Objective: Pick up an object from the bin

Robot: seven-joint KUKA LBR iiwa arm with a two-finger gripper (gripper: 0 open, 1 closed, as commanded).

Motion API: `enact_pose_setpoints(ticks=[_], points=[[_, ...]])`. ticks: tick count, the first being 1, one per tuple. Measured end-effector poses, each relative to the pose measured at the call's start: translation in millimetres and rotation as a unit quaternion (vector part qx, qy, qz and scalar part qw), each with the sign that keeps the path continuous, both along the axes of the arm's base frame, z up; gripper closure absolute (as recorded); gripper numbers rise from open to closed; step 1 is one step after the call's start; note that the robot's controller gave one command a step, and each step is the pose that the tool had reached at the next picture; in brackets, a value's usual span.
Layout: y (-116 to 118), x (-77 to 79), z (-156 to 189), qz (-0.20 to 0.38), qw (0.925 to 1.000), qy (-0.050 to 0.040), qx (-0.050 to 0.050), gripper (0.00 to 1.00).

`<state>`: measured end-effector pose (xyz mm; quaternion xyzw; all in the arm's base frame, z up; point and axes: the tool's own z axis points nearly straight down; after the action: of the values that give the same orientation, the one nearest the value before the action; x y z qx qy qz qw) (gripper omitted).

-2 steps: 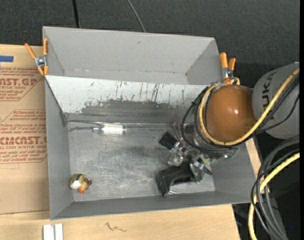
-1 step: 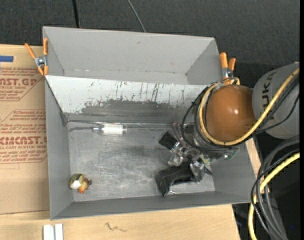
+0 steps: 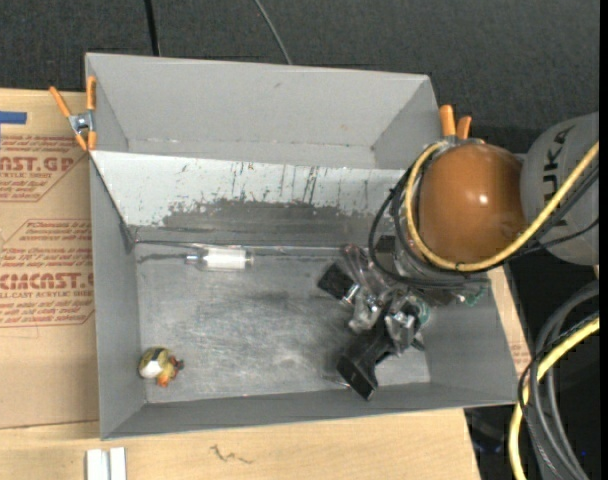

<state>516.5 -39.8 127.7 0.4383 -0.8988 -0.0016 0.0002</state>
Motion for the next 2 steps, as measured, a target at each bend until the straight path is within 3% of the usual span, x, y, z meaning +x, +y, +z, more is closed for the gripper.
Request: enact_pose_setpoints(ticks=[1,2], points=[[8,-24.4,65,0.007,1.0,0.0025,0.001,1.0],[9,-19.7,41,-0.029,0.9996,-0.0084,-0.001,1.0]])
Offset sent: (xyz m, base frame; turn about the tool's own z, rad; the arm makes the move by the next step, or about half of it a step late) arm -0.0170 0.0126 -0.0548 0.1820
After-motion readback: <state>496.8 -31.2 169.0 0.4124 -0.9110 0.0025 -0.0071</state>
